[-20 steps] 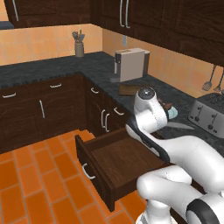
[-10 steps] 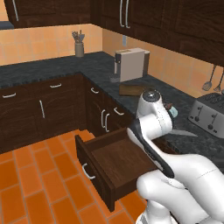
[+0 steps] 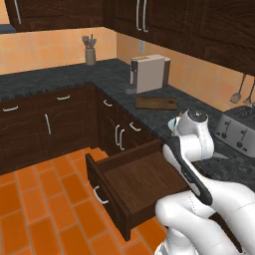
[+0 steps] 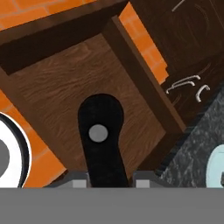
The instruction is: Pick up the knife from the drawer and place it on the cutting board. Then place the meat from the plate to the cutting board.
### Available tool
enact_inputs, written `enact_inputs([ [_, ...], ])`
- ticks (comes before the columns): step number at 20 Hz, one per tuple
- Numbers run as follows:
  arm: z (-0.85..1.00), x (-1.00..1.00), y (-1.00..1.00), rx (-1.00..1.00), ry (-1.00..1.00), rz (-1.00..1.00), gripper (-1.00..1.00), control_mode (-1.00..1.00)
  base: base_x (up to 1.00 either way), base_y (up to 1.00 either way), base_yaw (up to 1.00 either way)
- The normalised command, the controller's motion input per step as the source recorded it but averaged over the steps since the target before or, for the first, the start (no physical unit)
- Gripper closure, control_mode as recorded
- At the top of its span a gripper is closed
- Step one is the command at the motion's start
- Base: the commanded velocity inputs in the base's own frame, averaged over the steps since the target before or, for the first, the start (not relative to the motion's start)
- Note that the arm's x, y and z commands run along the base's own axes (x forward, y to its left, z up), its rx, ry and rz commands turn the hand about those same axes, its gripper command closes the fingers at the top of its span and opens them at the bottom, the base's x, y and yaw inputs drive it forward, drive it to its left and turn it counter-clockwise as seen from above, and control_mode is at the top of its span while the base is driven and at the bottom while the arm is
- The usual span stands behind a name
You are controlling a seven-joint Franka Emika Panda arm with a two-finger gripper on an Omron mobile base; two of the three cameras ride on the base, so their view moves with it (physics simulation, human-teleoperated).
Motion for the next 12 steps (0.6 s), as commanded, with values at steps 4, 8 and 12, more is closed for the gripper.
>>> enact_inputs([
  [4,0.00,-0.05,0.00,0.00,0.01,0.01,1.00,-1.00,0.00,0.00,0.00],
  [8,0.00,-0.28,0.01,0.00,-0.02,0.02,1.00,1.00,-0.14,0.07,0.02],
  [12,0.00,0.00,0.00,0.00,0.00,0.00,1.00,1.00,-0.54,0.76,0.09],
])
